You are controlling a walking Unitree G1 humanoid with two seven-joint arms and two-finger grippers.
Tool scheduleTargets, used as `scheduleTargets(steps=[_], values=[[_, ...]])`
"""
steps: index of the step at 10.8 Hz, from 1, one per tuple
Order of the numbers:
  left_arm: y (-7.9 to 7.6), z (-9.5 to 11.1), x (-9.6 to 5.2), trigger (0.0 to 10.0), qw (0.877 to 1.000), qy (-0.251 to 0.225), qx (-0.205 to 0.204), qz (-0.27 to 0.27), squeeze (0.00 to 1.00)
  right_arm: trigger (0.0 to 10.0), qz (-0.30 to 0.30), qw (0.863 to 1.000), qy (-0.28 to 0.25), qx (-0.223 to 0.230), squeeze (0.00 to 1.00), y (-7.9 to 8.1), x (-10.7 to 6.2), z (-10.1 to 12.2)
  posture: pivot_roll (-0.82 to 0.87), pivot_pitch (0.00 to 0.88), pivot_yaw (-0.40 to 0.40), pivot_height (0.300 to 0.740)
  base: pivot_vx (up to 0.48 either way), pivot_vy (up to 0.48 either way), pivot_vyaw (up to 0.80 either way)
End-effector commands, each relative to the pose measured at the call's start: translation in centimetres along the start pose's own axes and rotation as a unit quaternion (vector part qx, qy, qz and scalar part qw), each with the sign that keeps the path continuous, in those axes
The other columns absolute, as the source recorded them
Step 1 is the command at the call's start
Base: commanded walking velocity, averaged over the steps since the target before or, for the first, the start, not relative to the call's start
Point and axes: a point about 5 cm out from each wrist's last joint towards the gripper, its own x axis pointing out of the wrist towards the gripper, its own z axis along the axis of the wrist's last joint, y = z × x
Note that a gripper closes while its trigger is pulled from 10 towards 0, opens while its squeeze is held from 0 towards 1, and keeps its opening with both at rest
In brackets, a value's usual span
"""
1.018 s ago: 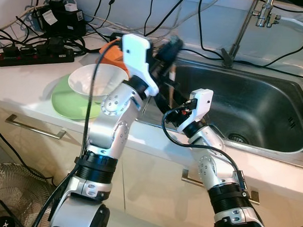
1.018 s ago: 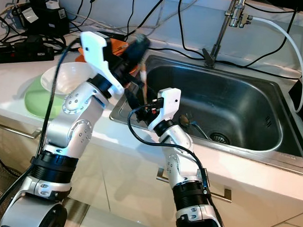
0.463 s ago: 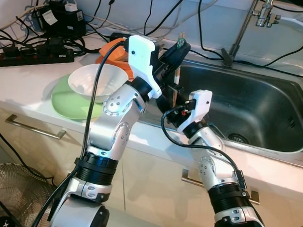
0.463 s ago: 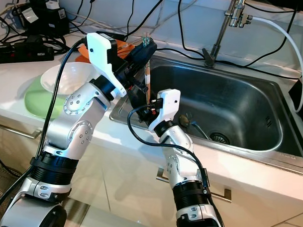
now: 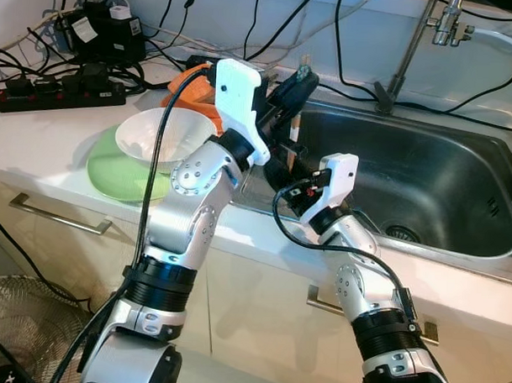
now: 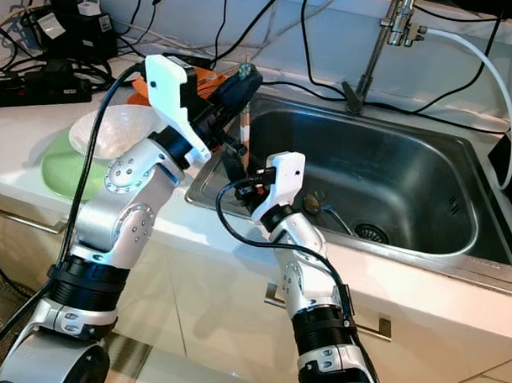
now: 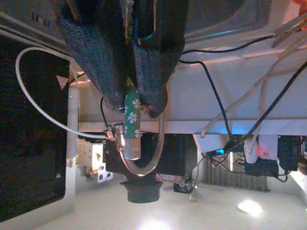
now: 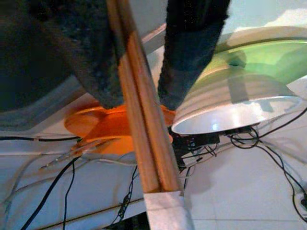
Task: Kitchen organization
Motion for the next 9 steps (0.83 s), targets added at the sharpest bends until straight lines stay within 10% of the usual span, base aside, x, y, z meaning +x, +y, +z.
scheduleTargets(steps=[1, 6, 7, 8, 9], values=[[-0.17, 0.3, 0.18, 10.0, 1.0, -0.005, 0.006, -0.004, 0.0, 0.0, 0.001, 1.0, -0.007, -0.012, 0.0, -0.05, 0.4, 0.57, 0.22, 0.0, -0.017, 0.74, 0.0, 0.0, 0.0], [-0.43, 0.03, 0.18, 10.0, 1.0, 0.0, 0.003, -0.011, 0.0, 0.0, -0.011, 1.0, -0.004, -0.009, 0.0, -0.32, 0.44, 0.25, 0.22, 0.0, -0.019, 0.74, 0.0, 0.0, 0.0], [-0.46, 0.07, 0.21, 10.0, 1.0, -0.003, 0.006, -0.009, 0.14, 0.0, -0.013, 1.0, -0.004, -0.009, 0.0, -0.45, 0.45, 0.3, 0.22, 0.0, -0.02, 0.74, 0.0, 0.0, 0.0], [-0.48, 0.04, 0.21, 10.0, 1.0, -0.005, 0.0, -0.008, 1.0, 0.0, -0.014, 1.0, -0.005, -0.01, 0.0, -0.54, 0.47, 0.31, 0.22, 0.0, -0.019, 0.74, 0.0, 0.0, 0.0], [-0.49, 0.04, 0.21, 10.0, 1.0, -0.006, -0.002, -0.007, 1.0, 0.0, -0.017, 1.0, -0.005, -0.011, 0.0, -0.64, 0.48, 0.34, 0.22, 0.0, -0.02, 0.74, 0.0, 0.0, 0.0]])
